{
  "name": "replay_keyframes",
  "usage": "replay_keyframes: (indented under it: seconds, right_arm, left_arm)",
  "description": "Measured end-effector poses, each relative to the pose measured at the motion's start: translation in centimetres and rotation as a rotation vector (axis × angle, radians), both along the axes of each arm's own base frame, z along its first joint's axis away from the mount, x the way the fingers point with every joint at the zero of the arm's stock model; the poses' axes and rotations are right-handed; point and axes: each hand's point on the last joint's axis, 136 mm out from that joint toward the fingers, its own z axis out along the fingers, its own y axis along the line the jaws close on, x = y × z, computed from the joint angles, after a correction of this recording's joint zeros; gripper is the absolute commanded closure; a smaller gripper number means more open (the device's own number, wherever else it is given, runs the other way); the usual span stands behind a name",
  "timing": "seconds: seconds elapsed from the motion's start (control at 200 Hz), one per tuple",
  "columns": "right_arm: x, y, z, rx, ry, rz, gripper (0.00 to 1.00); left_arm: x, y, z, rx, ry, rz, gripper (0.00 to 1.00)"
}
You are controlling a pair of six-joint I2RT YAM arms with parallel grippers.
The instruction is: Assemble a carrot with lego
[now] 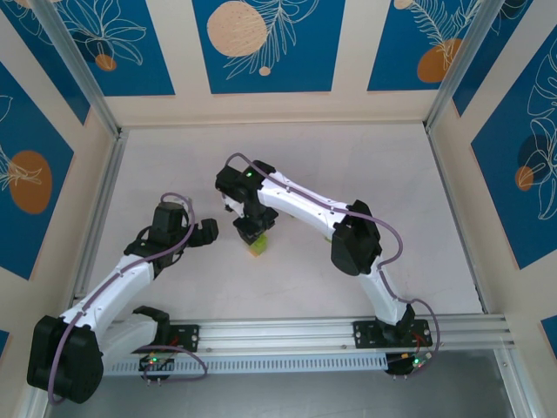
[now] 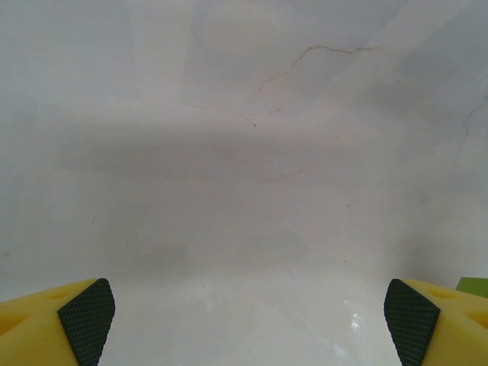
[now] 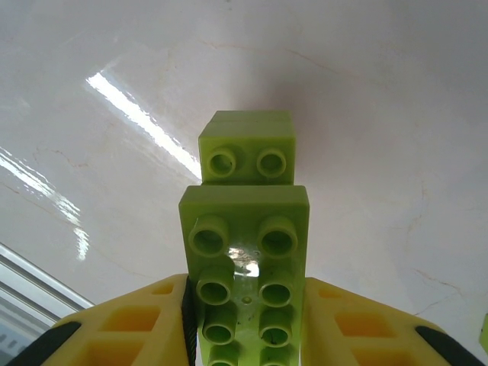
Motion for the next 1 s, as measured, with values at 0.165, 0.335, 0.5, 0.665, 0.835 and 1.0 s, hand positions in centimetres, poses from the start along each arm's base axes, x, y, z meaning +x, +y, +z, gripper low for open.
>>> replay_keyframes:
  seconds: [0.165,0.335,0.5,0.665,0.835,1.0]
  right_arm:
    - [0.09,0.09,0.0,0.01,0.005,-0.004,0.65]
    - [0.42,0.15,0.01,0.022,0.007,-0.013,0.65]
    - [0.42,0.2,0.03,0.028,0.012,-0.015,0.65]
    - [0.4,0.21,0.03,0.03,0.014,-0.015,0.64]
    - [0.32,0.27,0.05,0.036,0.023,-0.017,0.59]
    - [0.26,0.31,0.06,0.039,0.028,-0.018,0.58]
  left_arm:
    - [0.0,0.0,0.0,0.0,0.0,0.0,0.06]
    - [0.0,0.0,0.0,0.0,0.0,0.0,0.06]
    - [0.0,0.0,0.0,0.0,0.0,0.0,0.06]
    - [0.0,0.0,0.0,0.0,0.0,0.0,0.06]
    - [0.0,0.0,0.0,0.0,0.0,0.0,0.06]
    - [0.0,0.0,0.0,0.0,0.0,0.0,0.06]
